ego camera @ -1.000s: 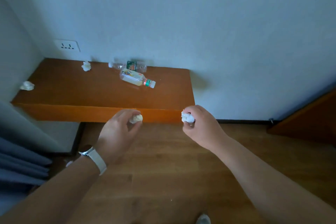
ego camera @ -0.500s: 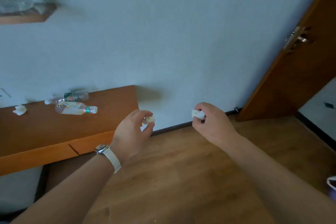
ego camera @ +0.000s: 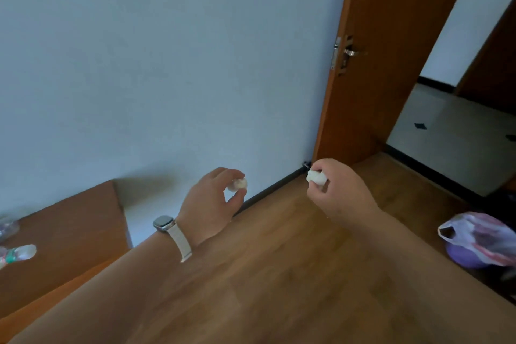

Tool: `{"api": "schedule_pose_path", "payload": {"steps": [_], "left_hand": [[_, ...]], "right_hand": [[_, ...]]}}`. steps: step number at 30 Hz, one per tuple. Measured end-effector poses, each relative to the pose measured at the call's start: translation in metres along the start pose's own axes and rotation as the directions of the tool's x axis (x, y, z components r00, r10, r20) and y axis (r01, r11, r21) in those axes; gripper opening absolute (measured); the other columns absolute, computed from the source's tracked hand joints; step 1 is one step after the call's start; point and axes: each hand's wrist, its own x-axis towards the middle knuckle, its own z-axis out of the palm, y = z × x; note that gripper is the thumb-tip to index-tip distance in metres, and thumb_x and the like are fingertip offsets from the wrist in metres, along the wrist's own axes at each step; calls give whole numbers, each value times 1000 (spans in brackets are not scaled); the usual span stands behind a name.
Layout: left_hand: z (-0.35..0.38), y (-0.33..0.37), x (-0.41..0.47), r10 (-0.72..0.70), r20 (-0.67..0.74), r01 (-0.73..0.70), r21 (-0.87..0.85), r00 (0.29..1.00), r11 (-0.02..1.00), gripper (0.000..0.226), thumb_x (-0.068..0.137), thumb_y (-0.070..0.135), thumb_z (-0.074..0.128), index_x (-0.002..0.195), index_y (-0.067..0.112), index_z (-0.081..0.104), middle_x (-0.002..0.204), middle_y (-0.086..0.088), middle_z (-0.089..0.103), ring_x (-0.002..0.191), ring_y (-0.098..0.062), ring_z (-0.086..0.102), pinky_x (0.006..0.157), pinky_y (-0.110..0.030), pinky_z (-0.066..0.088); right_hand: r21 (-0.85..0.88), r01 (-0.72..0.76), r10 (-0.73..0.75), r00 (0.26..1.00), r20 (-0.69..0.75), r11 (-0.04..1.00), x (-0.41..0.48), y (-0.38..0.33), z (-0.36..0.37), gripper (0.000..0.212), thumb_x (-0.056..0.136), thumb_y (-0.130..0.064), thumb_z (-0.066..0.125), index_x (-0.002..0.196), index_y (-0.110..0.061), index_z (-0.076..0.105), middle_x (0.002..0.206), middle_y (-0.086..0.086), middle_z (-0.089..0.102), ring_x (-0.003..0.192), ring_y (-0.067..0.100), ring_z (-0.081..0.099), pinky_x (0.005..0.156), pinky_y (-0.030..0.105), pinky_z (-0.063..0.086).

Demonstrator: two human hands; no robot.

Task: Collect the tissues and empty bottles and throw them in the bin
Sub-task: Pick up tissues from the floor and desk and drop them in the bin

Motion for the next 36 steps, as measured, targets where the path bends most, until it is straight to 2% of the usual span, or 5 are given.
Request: {"api": "schedule_pose_path", "payload": {"steps": [9, 20, 27, 32, 36], "left_hand": [[79, 6, 88, 93, 131, -77, -118, 987, 990, 12, 89, 27, 62, 96, 37, 60, 93, 28, 59, 92, -1, 58, 75, -20, 48], [177, -27, 280, 294, 289, -196, -323, 911, 926, 21, 89, 28, 65, 109, 26, 63, 102, 14, 62, 90, -6, 57, 78, -18, 46], [230, -23, 371, 435, 366, -295, -380, 822, 877, 25, 90, 31, 64, 113, 25, 62, 103, 17, 56, 92, -3, 55, 77, -11, 42], [269, -5, 408, 516, 455, -330, -429, 726, 841, 30, 90, 40, 62, 118, 32, 59, 109, 21, 55, 99, -1, 54, 86, -13, 43], [305, 20, 432, 538, 481, -348, -431, 692, 833, 29, 91, 40, 61, 118, 32, 58, 108, 22, 53, 98, 0, 52, 81, -7, 37]], "right_hand": [[-95, -202, 201, 979, -22, 975, 34, 65, -21, 19, 84, -28, 68, 100, -27, 58, 90, -9, 60, 83, 15, 60, 76, 33, 57], [-197, -464, 446, 886, -128, 864, 152, 120, -17, 17, 86, -26, 65, 102, -24, 59, 92, -12, 56, 85, 17, 59, 81, 32, 54], [-182, -647, 610, 760, -224, 740, 185, 150, -29, 24, 88, -31, 66, 110, -30, 56, 98, -15, 55, 82, 9, 60, 71, 14, 48], [-165, -709, 654, 699, -289, 685, 190, 183, -47, 26, 85, -30, 67, 109, -31, 56, 100, -17, 51, 86, 9, 59, 71, 17, 50], [-125, -750, 688, 650, -324, 650, 197, 216, -57, 29, 87, -27, 65, 115, -29, 55, 102, -16, 51, 82, 8, 56, 65, 12, 45]]}}
